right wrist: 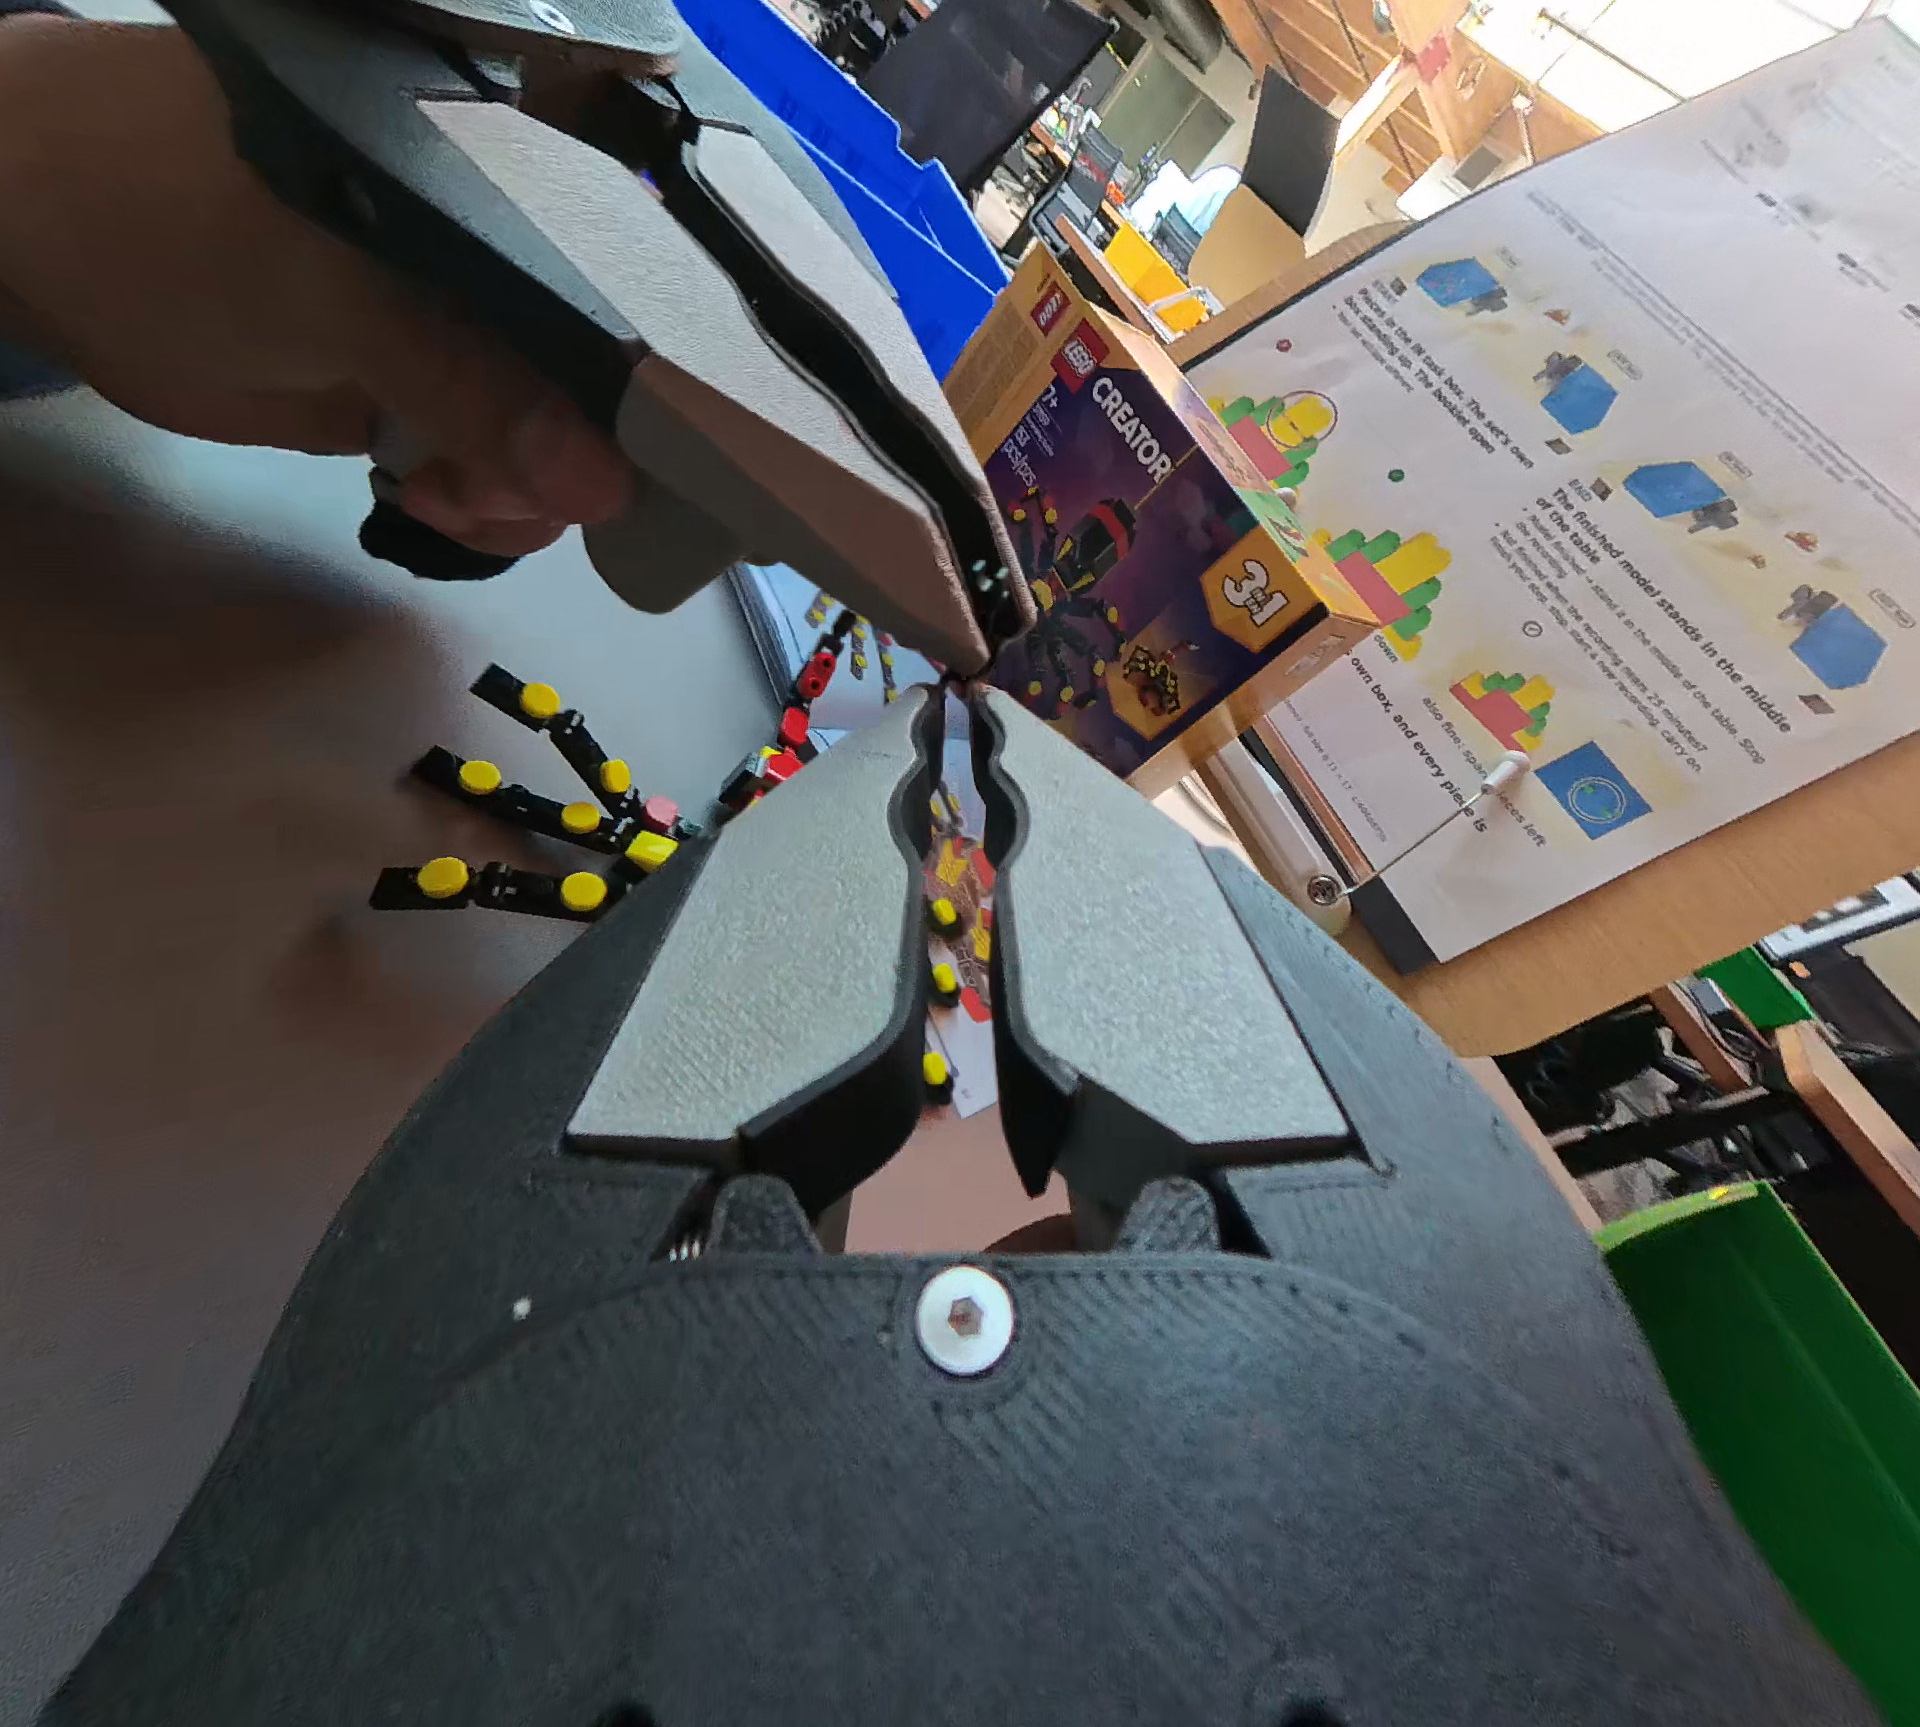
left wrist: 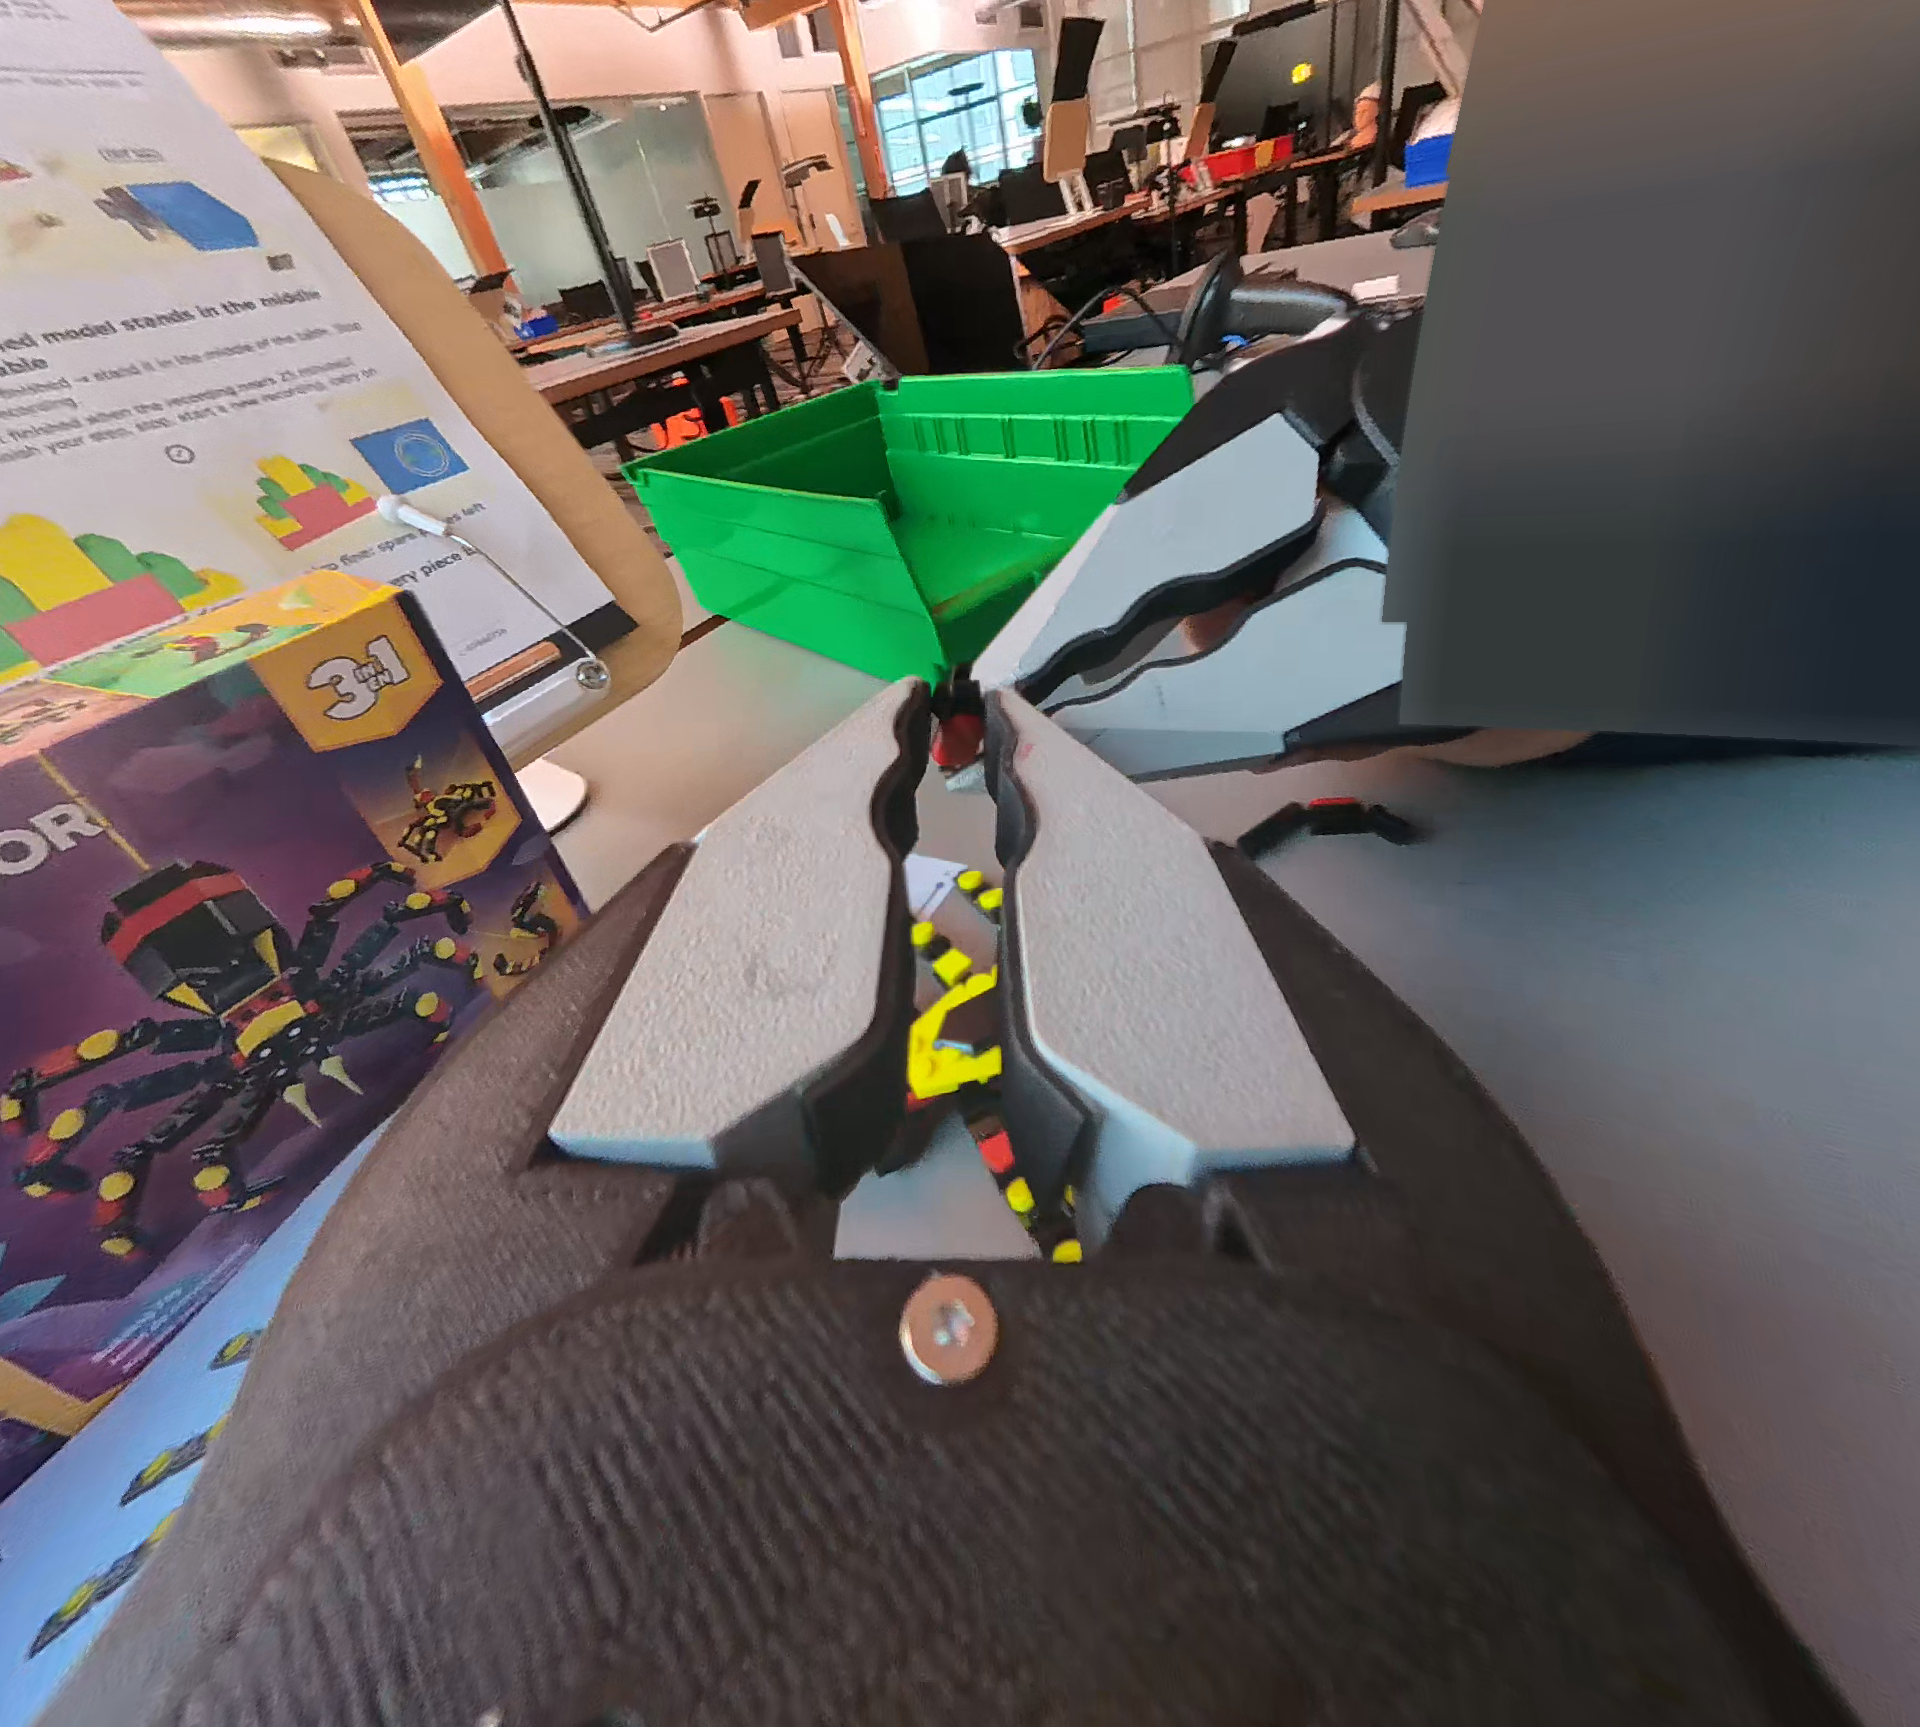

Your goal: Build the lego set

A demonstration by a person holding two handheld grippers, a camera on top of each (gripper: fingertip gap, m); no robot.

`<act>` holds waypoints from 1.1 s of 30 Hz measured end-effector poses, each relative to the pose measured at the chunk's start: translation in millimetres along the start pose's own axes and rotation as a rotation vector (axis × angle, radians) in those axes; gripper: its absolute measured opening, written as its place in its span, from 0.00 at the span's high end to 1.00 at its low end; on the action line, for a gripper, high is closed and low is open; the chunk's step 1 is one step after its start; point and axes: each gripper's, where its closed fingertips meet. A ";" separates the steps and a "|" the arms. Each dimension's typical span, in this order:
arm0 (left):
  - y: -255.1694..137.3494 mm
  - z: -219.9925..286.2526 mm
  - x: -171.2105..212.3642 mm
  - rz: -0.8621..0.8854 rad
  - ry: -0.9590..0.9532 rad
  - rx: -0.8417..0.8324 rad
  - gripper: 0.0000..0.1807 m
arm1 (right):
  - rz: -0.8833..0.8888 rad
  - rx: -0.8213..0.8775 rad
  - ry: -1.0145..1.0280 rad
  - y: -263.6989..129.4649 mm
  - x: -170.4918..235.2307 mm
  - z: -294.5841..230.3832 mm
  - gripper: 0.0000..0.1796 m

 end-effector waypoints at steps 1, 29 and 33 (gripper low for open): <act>-1.2 0.9 -0.9 0.002 -0.025 0.023 0.97 | 0.011 -0.014 0.006 -0.5 -2.0 -2.3 1.00; -16.4 37.9 15.8 -0.168 -0.919 0.638 0.97 | 0.242 -0.338 -0.015 -34.1 -32.9 -42.9 0.81; -16.7 35.9 11.7 -0.147 -0.972 0.643 0.97 | 0.193 -0.207 -0.157 -29.5 -28.5 -34.1 0.89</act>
Point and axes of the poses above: each gripper's, where its closed fingertips meet, y out along the fingers, x out of its underside, z = x × y across the jaws, and after that the axes turned 7 degrees about -y, right-handed
